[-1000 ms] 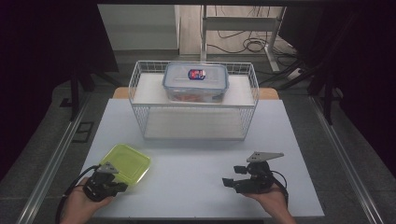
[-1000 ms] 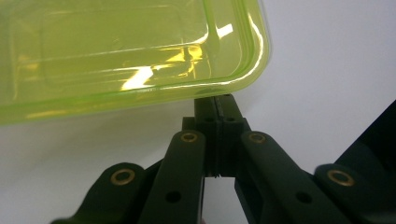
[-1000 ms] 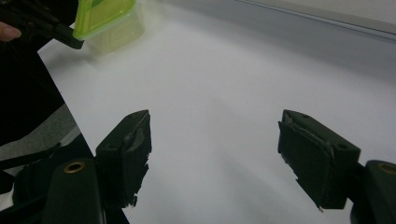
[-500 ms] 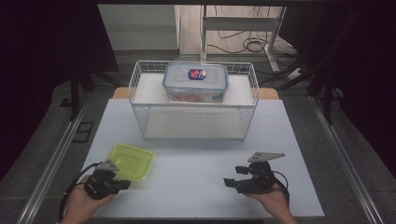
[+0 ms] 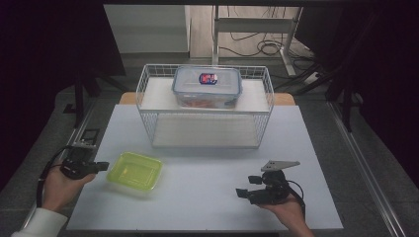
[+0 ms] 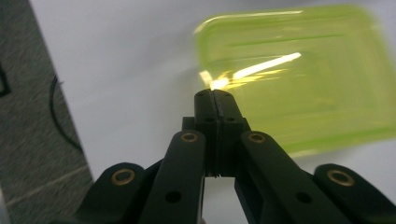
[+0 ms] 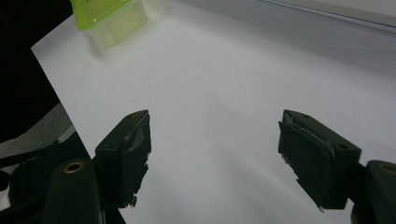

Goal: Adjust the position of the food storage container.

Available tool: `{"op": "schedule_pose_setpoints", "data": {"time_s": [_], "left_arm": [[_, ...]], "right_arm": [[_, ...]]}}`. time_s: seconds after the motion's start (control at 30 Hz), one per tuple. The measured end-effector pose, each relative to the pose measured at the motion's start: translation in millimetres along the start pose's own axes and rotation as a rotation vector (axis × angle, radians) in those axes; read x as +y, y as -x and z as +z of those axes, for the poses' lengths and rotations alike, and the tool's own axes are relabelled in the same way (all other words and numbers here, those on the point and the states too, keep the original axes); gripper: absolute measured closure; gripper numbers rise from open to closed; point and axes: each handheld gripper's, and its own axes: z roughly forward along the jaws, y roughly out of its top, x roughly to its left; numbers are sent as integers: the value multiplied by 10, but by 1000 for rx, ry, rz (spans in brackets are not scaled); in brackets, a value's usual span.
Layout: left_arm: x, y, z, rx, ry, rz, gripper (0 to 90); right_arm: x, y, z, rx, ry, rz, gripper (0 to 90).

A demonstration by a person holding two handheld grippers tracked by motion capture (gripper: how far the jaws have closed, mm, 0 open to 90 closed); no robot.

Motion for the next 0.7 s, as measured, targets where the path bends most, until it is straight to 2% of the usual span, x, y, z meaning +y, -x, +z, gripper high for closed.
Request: {"op": "schedule_pose_setpoints", "data": {"time_s": [0.13, 0.3, 0.6, 0.7], "left_arm": [[-8, -88, 127, 4, -16, -29, 900], [-35, -99, 215, -9, -40, -27, 900], [-79, -22, 237, -54, -36, -17, 900], [-71, 73, 251, -83, -34, 0, 900]], "right_arm": [[-14, 21, -31, -6, 4, 8, 253], [-28, 39, -45, -11, 4, 14, 253], [-3, 36, -62, -16, 15, 16, 252], [0, 33, -61, -18, 14, 14, 252]]}}
